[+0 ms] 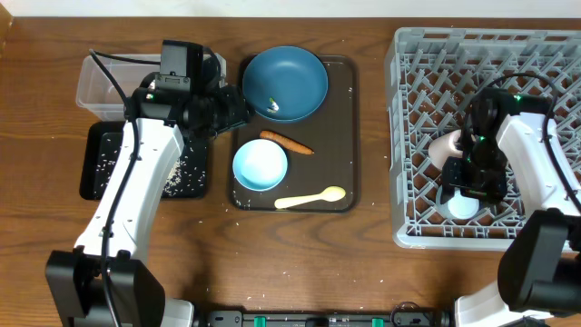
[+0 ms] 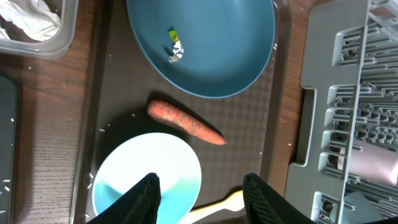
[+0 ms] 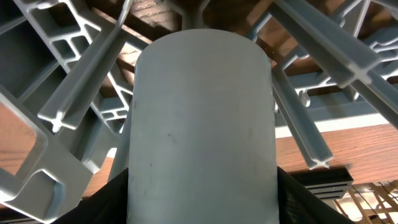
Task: Sort waste into correct bins and load items into the dishwasher rack
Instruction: 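Lower the light-blue cup into the rack and open the right gripper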
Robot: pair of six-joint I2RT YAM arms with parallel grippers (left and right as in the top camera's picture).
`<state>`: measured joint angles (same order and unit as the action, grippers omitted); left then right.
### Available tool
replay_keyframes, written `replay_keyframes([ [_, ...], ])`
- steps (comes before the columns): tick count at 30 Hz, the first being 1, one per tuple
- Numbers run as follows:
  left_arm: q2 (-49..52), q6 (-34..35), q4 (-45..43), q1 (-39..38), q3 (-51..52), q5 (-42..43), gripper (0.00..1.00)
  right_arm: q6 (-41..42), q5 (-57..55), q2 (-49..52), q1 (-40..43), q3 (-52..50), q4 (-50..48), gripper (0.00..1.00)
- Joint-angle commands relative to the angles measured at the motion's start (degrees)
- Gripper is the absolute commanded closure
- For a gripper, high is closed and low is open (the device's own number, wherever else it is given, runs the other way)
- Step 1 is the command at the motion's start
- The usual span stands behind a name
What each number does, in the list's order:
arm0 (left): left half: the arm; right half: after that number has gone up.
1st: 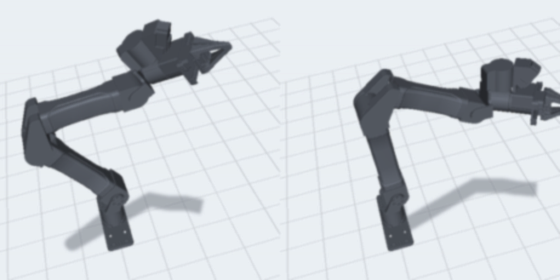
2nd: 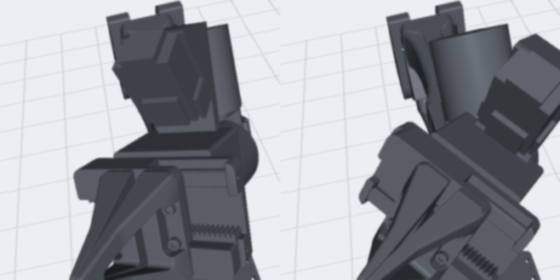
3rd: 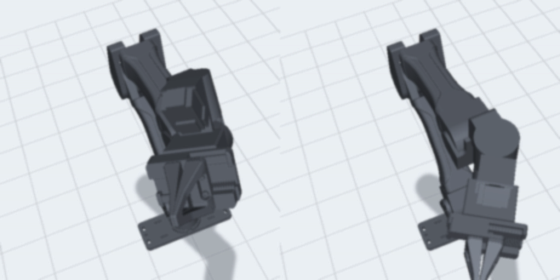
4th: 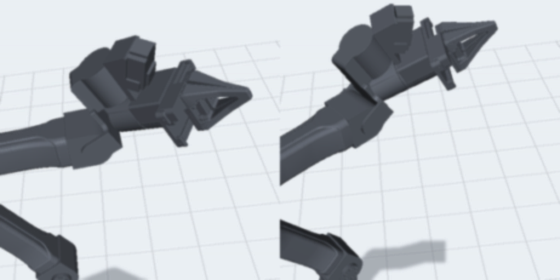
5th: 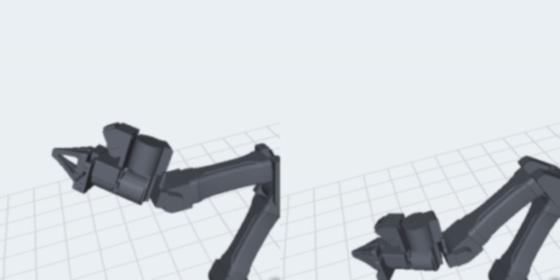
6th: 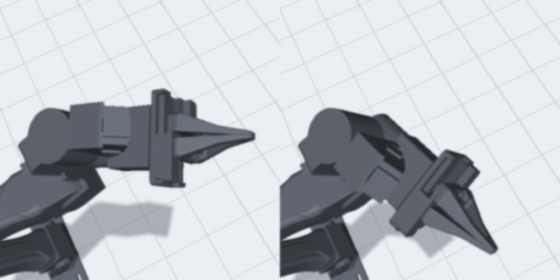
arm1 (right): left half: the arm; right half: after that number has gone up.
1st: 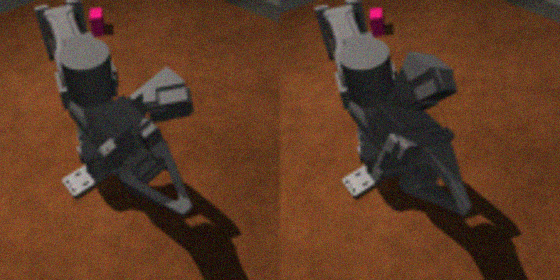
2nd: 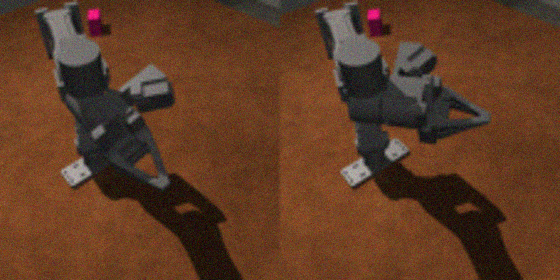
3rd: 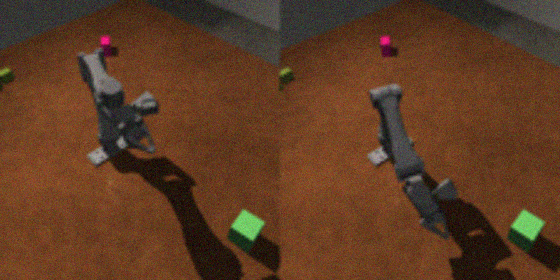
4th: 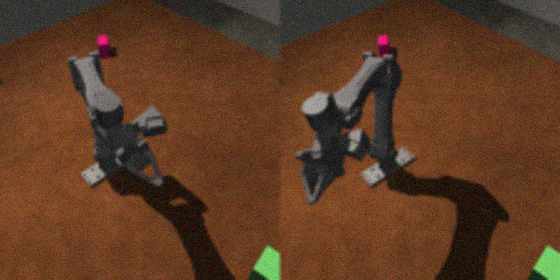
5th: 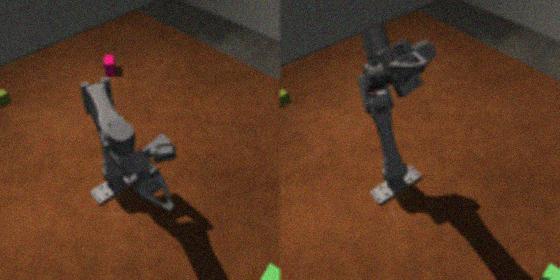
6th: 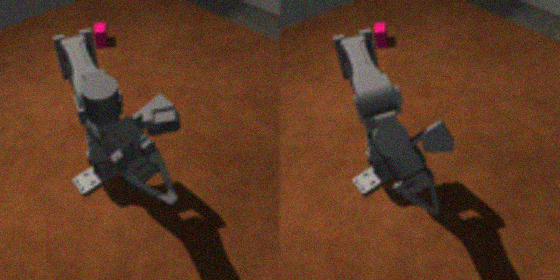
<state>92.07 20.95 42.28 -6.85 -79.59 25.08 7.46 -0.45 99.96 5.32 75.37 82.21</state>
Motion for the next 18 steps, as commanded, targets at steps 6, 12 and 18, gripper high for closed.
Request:
replay_keyframes([
  [6,0.04,-0.76,0.33,0.13,-0.35,-0.76,0.54,2.38,-1.68,4.24,-0.52,-1.66,-2.03,0.49],
  [12,0.04,-0.74,0.33,0.13,-0.35,-0.76,0.54,2.38,-1.44,4.17,-0.52,-1.42,-2.03,0.34],
  [18,0.04,-0.74,0.35,0.13,-0.35,-0.74,0.54,2.23,-0.81,2.86,-0.55,1.16,-0.39,0.26],
])
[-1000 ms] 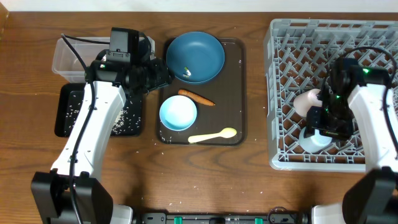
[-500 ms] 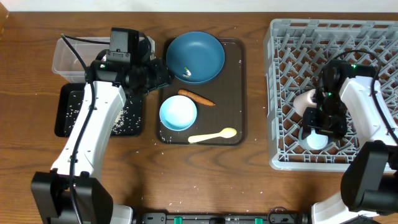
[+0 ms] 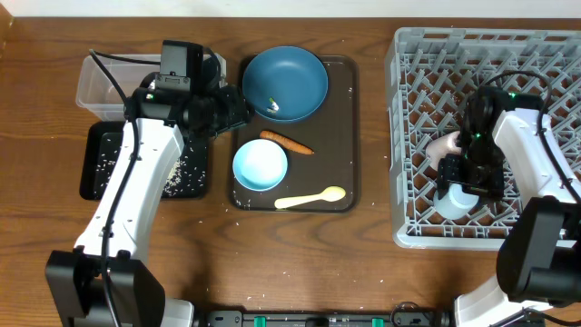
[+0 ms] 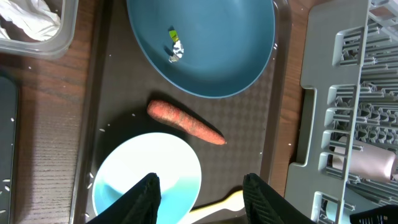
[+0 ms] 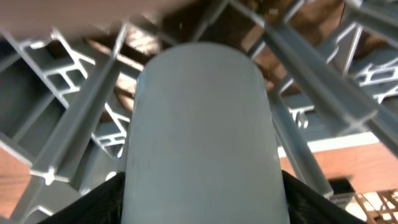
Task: Sort waste into correct bins and load items into the dishwasher rack
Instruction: 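Lower the light-blue cup into the rack and open the right gripper, then reach the right gripper to the light-blue bowl and grasp it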
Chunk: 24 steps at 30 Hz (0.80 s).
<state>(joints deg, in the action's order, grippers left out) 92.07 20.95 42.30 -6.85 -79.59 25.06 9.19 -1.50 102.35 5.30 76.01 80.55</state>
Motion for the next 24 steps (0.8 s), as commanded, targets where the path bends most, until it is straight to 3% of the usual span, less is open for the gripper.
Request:
replay_keyframes([
  [1,0.04,-0.74,0.33,0.13,-0.35,-0.72,0.54,0.37,0.28,-0.26,-0.52,1.03,1.62,0.24],
  [7,0.04,-0.74,0.33,0.13,-0.35,-0.72,0.54,-0.57,0.46,-6.78,-0.83,4.63,5.07,0.1],
  [11,0.04,-0.76,0.35,0.13,-0.35,-0.72,0.54,-0.68,0.46,-11.89,-1.11,6.25,6.56,0.06],
  [19,0.04,-0.83,0.52,0.13,-0.35,-0.74,0.54,-2.34,3.72,-20.26,-2.32,8.04,4.46,0.11],
  [24,0.04,-3.67,0.74,0.13,-0.35,-0.74,0.54,-3.17,13.81,-24.11,-6.51,9.84,-5.09,0.15],
])
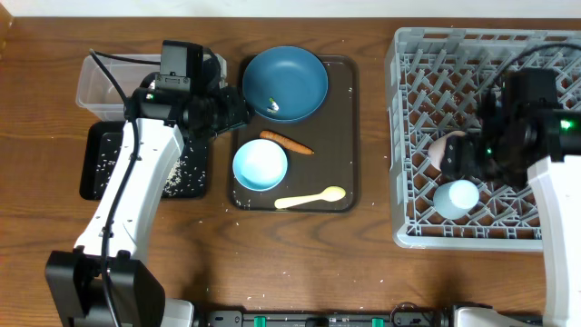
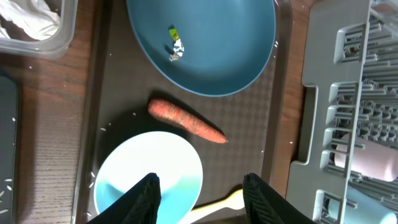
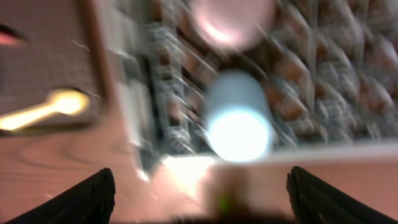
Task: Sort waste into correct bins and load items into the dishwasher rack
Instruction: 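Reach the right gripper to the light-blue bowl and grasp it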
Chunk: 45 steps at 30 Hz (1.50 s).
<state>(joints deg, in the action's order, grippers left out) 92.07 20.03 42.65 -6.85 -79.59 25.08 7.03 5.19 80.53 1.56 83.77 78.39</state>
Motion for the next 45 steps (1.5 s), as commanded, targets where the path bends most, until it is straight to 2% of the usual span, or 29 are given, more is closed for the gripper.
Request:
replay_keyframes([
  [1,0.04,-3.45,0.48,0.13,-0.35,-0.74,0.54,0.46,7.61,-2.84,-4.28,2.14,-5.9,0.15],
  [7,0.04,-9.07,3.89,0.13,-0.35,-0.98,0.5,7.65,6.49,-1.79,-15.56,2.16,-21.14,0.14],
  [10,0.04,-9.25,7.3,0.15,-0.35,-6.05,0.5,11.19,4.2,0.98,-20.79,2.14,-26.93,0.15],
  [12,0.02,-8.55,9.07,0.44,-0.35,-9.33,0.5,12.59,4.02,3.74,-23.74,2.14,-30.18,0.17],
  [15,0.02,-8.41,10.27,0.87,-0.35,-9.6,0.5,14.73,4.04,8.31,-27.08,2.14,-33.51,0.24],
  [19,-0.2,-8.37,9.81,1.18,-0.44,-10.64,0.5,17.35,4.04,14.93,-30.84,2.14,-37.2,0.34],
  [22,-1.14,-5.35,9.99,1.92,-1.4,-16.52,0.5,19.45,4.11,20.06,-33.29,2.14,-40.13,0.44],
  [29,-6.21,-3.43,9.31,5.53,-2.14,-21.9,0.48,23.41,6.67,30.84,-37.05,2.14,-44.26,0.53],
  [31,-6.86,-3.43,9.38,6.36,-2.14,-22.43,0.45,23.74,9.01,33.16,-37.73,2.14,-45.33,0.55],
  [39,-6.99,-3.45,9.42,7.21,-2.12,-22.4,0.43,24.68,9.88,38.75,-40.37,2.14,-46.07,0.62],
  [40,-6.99,-3.45,9.42,7.21,-2.12,-22.4,0.37,24.68,9.81,39.01,-40.65,2.14,-46.03,0.63],
  [45,-6.99,-3.45,10.01,7.21,-2.12,-22.4,0.23,25.59,9.66,40.81,-41.4,2.14,-45.88,0.75],
])
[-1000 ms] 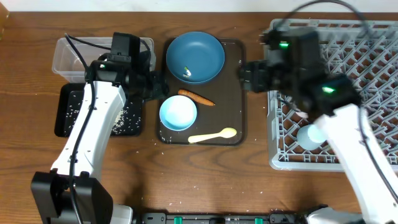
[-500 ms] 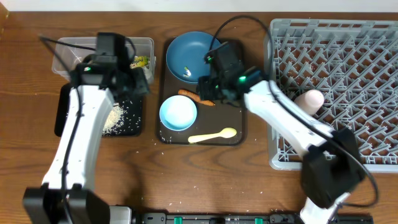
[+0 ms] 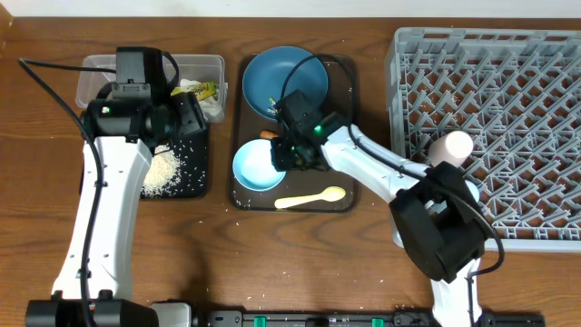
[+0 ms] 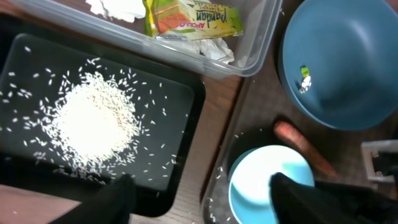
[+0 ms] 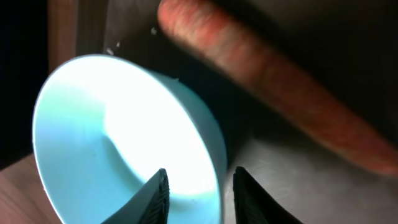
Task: Sort waste into correct bins and load items into the dishwasher rack
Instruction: 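Reach the right gripper to the light-blue bowl and grasp it, then place the light-blue bowl into the back of the rack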
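Observation:
My right gripper (image 3: 289, 153) (image 5: 199, 177) is down at the right rim of the light blue bowl (image 3: 257, 166) (image 5: 118, 143) on the brown tray (image 3: 345, 127). It is open, with one finger inside the rim and one outside. The carrot (image 5: 273, 87) (image 4: 305, 146) lies just beyond, mostly hidden under the gripper in the overhead view. The big blue bowl (image 3: 284, 77) holds a scrap (image 4: 305, 79). A yellow spoon (image 3: 311, 196) lies at the tray's front. My left gripper (image 3: 182, 118) (image 4: 202, 199) hangs open over the black tray's right edge.
A clear bin (image 3: 150, 77) (image 4: 261, 37) with wrappers and tissue stands at the back left. The black tray (image 3: 154, 173) (image 4: 93, 118) in front of it holds rice. The grey dish rack (image 3: 508, 91) fills the right side, with a pink cup (image 3: 452, 145) in it.
My right gripper has gone from above the cups in the rack to the light blue bowl's rim on the brown tray. My left gripper has moved left, from the tray's edge to over the black tray.
My right gripper was shut on a light blue cup low in the rack, and still held it a moment later. Then it stood raised and open, with the cup left in the rack beside the pink one. Now it straddles the light blue bowl's rim.

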Robot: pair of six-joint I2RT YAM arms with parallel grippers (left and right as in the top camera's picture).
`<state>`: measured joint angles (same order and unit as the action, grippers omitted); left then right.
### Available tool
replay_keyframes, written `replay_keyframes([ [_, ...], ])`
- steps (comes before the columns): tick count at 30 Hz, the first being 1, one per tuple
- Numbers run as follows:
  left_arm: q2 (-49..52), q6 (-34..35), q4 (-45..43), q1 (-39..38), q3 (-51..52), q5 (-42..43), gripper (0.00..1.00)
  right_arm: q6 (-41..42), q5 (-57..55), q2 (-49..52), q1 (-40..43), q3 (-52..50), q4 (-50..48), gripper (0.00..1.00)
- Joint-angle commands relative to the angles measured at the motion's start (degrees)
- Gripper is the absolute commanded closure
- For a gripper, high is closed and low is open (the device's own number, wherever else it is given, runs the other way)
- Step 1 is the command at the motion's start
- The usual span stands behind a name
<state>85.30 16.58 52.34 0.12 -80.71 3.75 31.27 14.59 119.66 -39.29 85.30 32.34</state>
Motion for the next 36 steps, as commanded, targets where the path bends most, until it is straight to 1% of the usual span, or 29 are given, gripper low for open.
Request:
replay_keyframes([
  [1,-0.22,0.0,0.37,0.24,-1.01,-1.07,0.21,1.51,0.26,1.88,-0.55,0.61,0.26,0.8],
  [4,-0.22,0.0,0.37,0.24,-1.01,-1.07,0.16,1.51,0.26,1.86,-0.46,0.63,0.52,0.99],
  [9,-0.22,0.0,0.35,0.24,-1.01,-1.05,0.11,1.4,0.17,1.2,-0.09,1.03,0.66,0.99],
  [12,-0.22,0.0,0.35,0.24,-1.01,-1.05,0.1,0.42,-1.84,-1.01,0.66,1.07,1.31,0.99],
  [17,-0.22,0.0,0.35,0.24,-1.01,-1.05,0.09,-2.56,-11.3,-9.66,2.8,1.18,4.68,0.99],
  [21,-0.22,0.0,0.35,0.24,-1.01,-1.05,0.09,-8.76,-27.21,-19.17,4.13,1.18,5.84,0.99],
  [23,-0.22,0.0,0.35,0.24,-1.01,-1.05,0.09,-10.82,-41.05,-23.08,4.24,1.18,5.7,0.99],
  [24,-0.22,0.0,0.35,0.24,-1.01,-1.05,0.09,-10.75,-51.6,-24.87,4.24,1.18,5.4,0.99],
  [26,-0.22,0.0,0.37,0.24,-1.01,-1.05,0.09,-10.75,-68.0,-26.18,4.57,1.16,3.91,0.99],
  [29,-0.22,0.0,0.35,0.24,-1.01,-1.05,0.08,-10.75,-85.94,-25.75,6.54,1.09,0.33,0.99],
  [31,-0.22,0.0,0.35,0.24,-1.01,-1.05,0.08,-10.8,-92.61,-24.63,9.25,1.05,-2.05,0.99],
  [32,-0.22,0.0,0.35,0.24,-1.01,-1.05,0.08,-10.8,-93.94,-24.04,10.6,1.05,-2.82,0.99],
  [36,-0.22,0.0,0.35,0.24,-1.01,-1.05,0.08,-10.78,-94.29,-20.92,17.4,1.05,-4.61,0.99],
])
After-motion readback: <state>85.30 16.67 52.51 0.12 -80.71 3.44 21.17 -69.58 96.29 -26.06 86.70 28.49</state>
